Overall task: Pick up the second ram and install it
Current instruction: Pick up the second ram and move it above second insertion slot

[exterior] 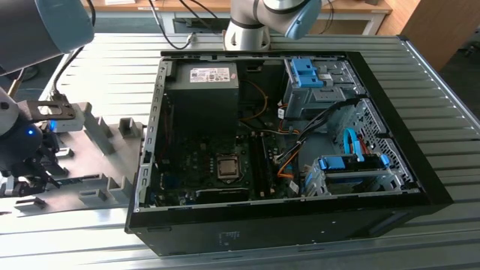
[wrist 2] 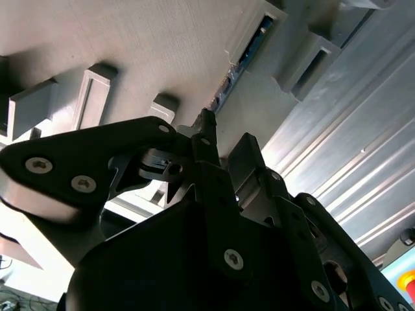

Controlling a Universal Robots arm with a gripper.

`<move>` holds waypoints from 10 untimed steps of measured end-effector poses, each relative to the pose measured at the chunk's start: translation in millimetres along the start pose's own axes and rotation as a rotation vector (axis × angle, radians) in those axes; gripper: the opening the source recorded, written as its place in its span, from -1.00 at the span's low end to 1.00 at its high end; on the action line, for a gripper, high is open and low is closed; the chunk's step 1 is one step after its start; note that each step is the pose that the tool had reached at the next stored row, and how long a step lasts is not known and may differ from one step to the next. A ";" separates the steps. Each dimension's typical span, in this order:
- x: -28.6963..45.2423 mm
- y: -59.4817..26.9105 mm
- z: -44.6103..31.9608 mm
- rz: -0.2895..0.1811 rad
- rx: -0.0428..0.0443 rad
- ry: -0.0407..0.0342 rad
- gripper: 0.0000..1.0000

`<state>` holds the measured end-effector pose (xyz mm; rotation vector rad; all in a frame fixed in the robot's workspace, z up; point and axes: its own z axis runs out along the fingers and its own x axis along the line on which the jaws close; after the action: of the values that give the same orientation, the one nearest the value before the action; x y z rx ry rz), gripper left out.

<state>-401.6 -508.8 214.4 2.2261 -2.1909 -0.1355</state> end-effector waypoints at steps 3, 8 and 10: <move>-1.2 -0.4 5.3 0.000 0.0000 -0.0024 -0.29; -2.4 -1.0 12.9 -0.001 0.0001 -0.0097 -0.29; -2.3 -1.2 16.2 -0.001 0.0001 -0.0104 -0.29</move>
<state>-401.6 -505.7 198.2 2.2314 -2.1953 -0.1473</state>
